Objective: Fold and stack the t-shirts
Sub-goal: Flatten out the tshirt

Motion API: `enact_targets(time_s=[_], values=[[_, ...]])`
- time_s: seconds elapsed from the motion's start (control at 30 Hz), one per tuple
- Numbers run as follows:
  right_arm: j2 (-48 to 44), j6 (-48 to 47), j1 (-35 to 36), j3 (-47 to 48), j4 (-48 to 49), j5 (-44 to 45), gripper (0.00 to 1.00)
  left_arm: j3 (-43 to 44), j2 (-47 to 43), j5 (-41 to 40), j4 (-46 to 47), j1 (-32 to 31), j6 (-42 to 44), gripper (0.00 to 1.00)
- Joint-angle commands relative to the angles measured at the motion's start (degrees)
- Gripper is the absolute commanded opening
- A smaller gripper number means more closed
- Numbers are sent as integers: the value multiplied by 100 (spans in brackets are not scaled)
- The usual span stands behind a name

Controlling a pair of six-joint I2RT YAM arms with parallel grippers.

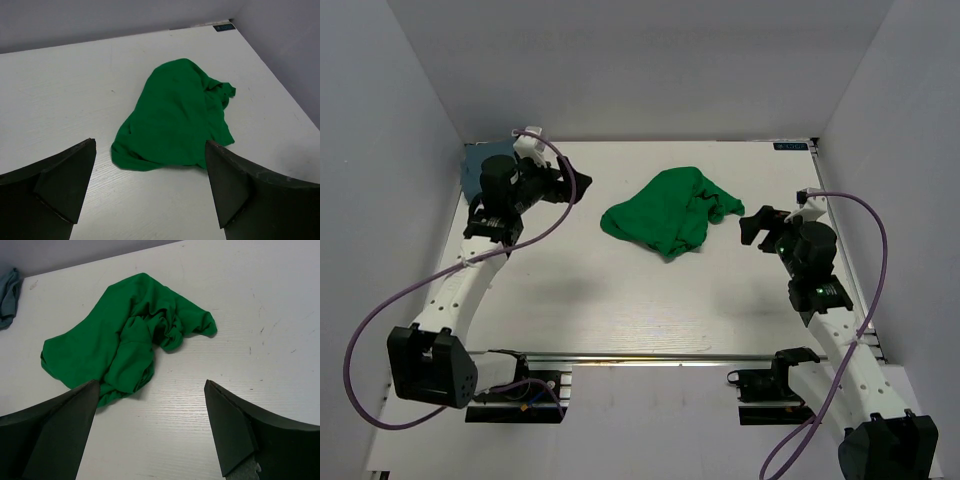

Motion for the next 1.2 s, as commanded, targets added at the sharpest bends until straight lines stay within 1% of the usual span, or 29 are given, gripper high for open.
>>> enact_targets(time_s=[0.0,0.03,0.13,0.2,0.27,0.33,0.37,0.43,0.47,0.5,0.53,0.57,0.63,0.67,0.7,0.77,0.8,0.83,0.93,0.97,1.0,1.03,1.07,1.17], values=[[-53,39,-23,188,20,-203,90,204,246,875,-216,-24,181,100],[-26,74,3,205,38,-142,90,256,421,1120,-215,-24,181,100],[26,92,-14,257,73,-141,90,345,721,1490,-216,-76,252,100],[97,92,-14,319,47,122,90,345,958,1553,-215,-137,304,100],[237,109,-5,381,-6,228,90,345,1082,1553,-137,-260,304,97],[552,-13,-5,556,-58,26,90,476,1249,1221,-232,-532,427,95],[667,4,-5,618,-163,-52,90,607,1328,1141,-424,-638,558,95],[1193,4,-5,1030,-261,-273,90,679,1486,860,-514,-866,621,94],[1335,82,-14,1136,-487,-334,90,818,1669,789,-566,-1120,621,94],[1606,126,-5,1337,-568,-326,90,880,1784,623,-663,-1244,699,99],[1905,214,-5,1426,-682,-291,90,950,1907,456,-742,-1393,700,99],[2021,284,-5,1601,-770,-186,90,1143,2056,289,-856,-1699,813,99],[2538,224,-14,1848,-832,-141,90,1346,2557,-255,-1207,-2000,945,99],[2645,215,-31,1953,-963,-141,90,1573,2742,-379,-1330,-2140,946,100],[2994,215,-5,2267,-1025,-141,90,1662,2909,-433,-1488,-2325,946,100],[3199,180,-23,2559,-1209,113,90,1785,3279,-433,-1490,-2431,894,100],[3478,171,-49,2682,-1236,201,90,1838,3367,-651,-1490,-2554,815,100],[3568,153,-23,2745,-1219,219,90,1995,3576,-809,-1490,-2625,814,100],[3999,127,-23,3043,-1219,193,90,2417,3937,-1065,-1788,-2923,814,97],[4095,136,-49,3157,-1219,175,90,2515,4182,-1318,-1858,-2985,814,95],[4340,127,-32,3210,-1245,123,90,2611,4298,-1530,-1963,-3090,814,94],[4412,101,-31,3324,-1246,105,90,2804,4395,-1723,-2173,-3091,814,94],[4482,101,-49,3395,-1246,70,90,2884,4483,-2004,-2280,-3161,814,91],[4842,74,-49,3545,-1228,105,90,2938,4685,-2086,-2334,-3214,814,84]])
